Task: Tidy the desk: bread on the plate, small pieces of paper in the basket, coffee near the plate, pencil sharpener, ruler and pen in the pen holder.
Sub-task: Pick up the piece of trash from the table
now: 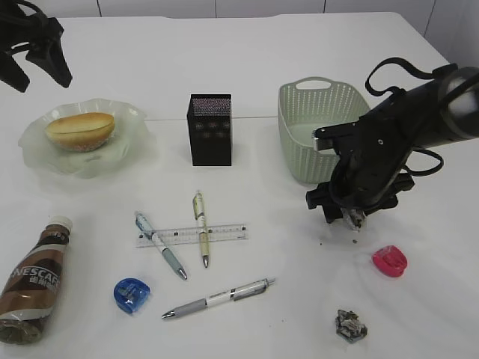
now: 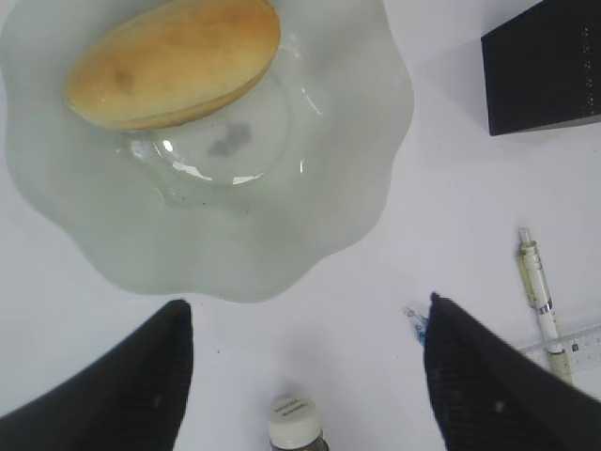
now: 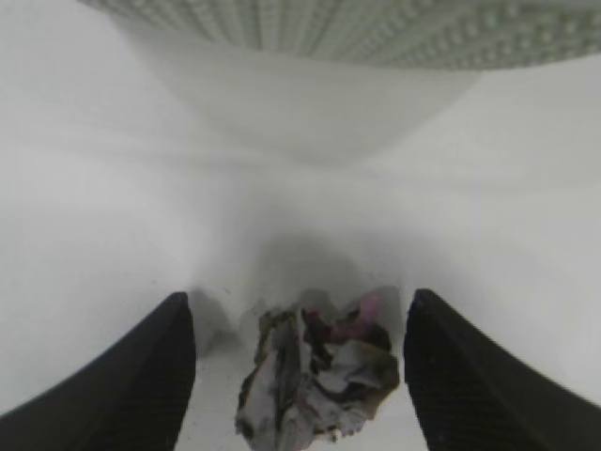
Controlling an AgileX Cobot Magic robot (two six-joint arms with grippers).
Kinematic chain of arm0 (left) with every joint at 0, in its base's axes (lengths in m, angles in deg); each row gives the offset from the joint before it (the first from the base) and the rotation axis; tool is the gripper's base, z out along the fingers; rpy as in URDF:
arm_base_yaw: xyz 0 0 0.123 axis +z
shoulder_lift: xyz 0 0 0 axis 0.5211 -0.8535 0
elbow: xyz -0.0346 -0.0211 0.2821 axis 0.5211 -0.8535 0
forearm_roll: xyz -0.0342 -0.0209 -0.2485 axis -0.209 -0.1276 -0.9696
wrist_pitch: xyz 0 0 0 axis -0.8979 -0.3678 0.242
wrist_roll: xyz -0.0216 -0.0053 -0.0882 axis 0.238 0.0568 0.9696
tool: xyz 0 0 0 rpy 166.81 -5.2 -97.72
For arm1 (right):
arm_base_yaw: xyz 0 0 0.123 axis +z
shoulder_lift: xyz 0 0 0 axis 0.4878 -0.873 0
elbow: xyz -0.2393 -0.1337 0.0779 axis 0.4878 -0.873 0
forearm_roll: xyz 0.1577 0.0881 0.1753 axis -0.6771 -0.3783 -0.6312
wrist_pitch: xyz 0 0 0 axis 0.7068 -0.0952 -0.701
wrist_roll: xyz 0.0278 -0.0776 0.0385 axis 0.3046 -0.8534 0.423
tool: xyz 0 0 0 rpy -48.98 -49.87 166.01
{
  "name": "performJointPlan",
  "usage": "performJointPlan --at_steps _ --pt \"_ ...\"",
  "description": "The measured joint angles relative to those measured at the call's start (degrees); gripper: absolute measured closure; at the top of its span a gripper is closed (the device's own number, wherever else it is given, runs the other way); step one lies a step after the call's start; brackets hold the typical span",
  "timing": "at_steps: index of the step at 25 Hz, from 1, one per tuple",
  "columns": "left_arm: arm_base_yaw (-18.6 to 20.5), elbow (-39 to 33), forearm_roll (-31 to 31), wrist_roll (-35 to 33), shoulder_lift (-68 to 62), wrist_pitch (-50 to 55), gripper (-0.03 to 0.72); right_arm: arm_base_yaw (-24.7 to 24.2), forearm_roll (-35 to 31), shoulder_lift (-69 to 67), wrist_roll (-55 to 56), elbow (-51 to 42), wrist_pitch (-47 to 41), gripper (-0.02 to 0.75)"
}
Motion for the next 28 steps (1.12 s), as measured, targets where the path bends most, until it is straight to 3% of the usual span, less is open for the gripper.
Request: performJointPlan --at_steps 6,16,25,28 --pt "0.00 0.00 0.00 0.00 0.00 0.00 0.129 0.00 0.00 0.00 0.00 0.00 0.00 0.251" --pt "0.00 0.00 0.00 0.00 0.00 0.00 0.129 0.00 -0.22 -0.13 0.00 0.00 -0.60 0.597" --pt "0.00 0.00 0.00 0.00 0.00 0.00 0.129 0.00 -0.31 -0.13 0.00 0.00 -1.25 0.640" --pt "0.00 0.00 0.00 0.00 0.00 0.00 0.129 0.00 -0.44 -0.13 0.00 0.24 -1.96 0.691"
